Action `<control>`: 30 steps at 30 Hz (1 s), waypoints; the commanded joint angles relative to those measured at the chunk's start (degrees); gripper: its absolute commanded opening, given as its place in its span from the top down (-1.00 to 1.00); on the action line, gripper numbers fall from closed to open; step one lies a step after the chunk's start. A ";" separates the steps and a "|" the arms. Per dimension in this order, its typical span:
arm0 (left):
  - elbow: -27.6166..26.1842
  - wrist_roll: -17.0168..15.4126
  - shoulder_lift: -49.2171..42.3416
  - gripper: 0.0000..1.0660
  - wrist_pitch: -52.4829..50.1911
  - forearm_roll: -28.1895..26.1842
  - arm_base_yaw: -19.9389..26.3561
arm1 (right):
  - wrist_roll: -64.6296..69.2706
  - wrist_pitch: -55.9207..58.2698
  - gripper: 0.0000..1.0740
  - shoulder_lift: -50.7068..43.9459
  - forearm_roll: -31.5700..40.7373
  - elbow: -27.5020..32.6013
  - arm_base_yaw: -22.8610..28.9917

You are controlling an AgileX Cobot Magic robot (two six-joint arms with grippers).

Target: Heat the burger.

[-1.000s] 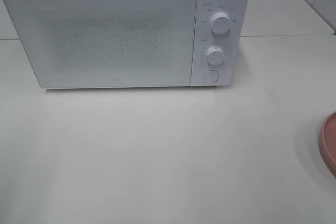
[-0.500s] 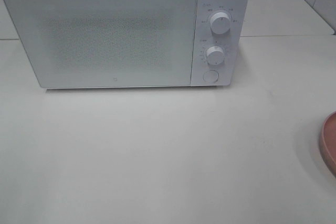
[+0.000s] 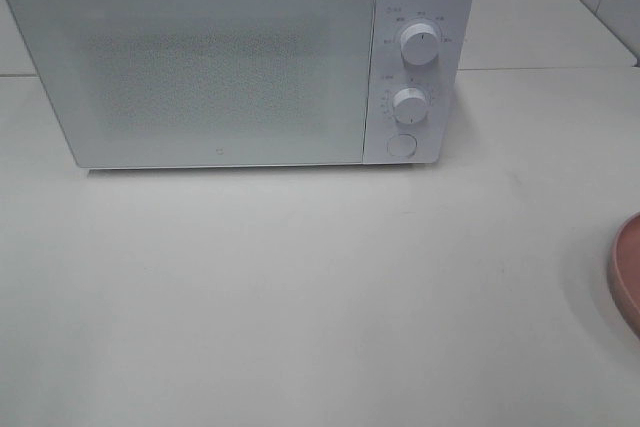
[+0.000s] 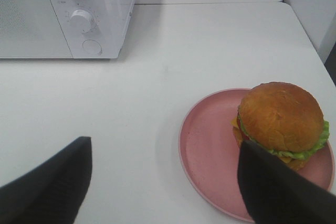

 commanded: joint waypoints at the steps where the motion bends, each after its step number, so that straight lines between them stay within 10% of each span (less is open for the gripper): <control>1: 0.11 0.00 -1.38 -0.88 0.00 -0.06 0.17 | -0.69 -0.40 -0.37 -1.49 0.23 0.23 -0.46; 30: 0.11 0.00 -1.43 -0.88 0.00 0.00 0.17 | -0.69 -0.40 -0.37 -1.49 0.23 0.23 -0.46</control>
